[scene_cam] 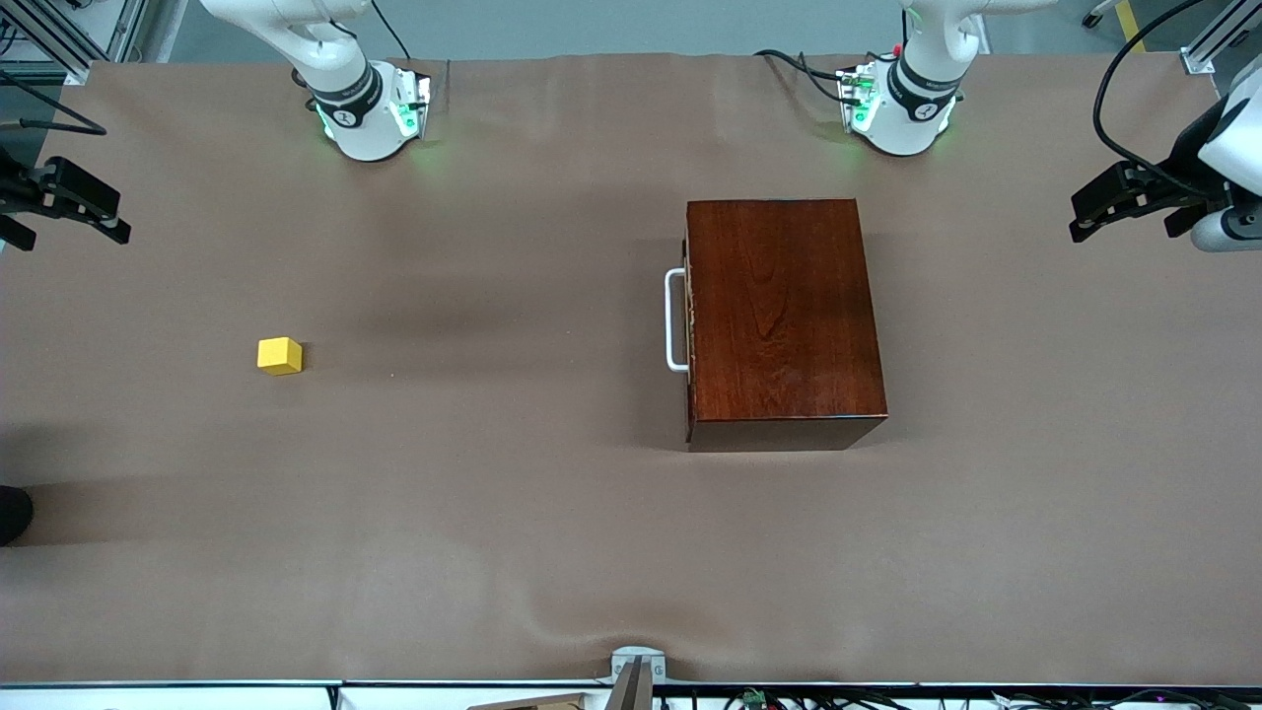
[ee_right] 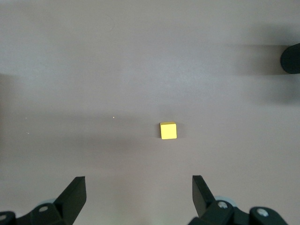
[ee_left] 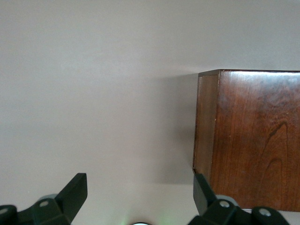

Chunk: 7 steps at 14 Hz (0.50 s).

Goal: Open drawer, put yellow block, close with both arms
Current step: 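Move the left gripper over the box toward the white drawer handle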

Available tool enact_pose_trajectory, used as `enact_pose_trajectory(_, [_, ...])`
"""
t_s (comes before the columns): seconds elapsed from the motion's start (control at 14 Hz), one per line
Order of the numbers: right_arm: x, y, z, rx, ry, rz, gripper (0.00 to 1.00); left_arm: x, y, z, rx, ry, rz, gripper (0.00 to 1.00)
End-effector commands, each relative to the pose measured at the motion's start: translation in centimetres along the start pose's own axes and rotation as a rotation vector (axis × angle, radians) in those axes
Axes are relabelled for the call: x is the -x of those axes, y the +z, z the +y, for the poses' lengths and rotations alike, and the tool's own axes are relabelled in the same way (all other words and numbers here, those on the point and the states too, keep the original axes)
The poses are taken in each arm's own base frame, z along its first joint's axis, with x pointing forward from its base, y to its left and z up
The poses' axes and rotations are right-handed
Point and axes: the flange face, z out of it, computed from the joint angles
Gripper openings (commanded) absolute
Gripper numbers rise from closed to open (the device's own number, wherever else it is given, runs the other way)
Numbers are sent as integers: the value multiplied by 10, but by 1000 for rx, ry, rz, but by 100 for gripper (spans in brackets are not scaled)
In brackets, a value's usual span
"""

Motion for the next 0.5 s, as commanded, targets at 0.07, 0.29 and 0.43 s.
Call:
enact_pose_trajectory(0.07, [6,-7,2,6,11,3,100,2,-12,-4,-7,-4,9,100])
enact_pose_trajectory(0.29, [5,-7,1,6,9,3,100,1,-17,0,-2,-2,21,100])
enact_pose_trajectory(0.43, [6,-7,2,6,11,3,100,1,-15,5,-3,19,15,100])
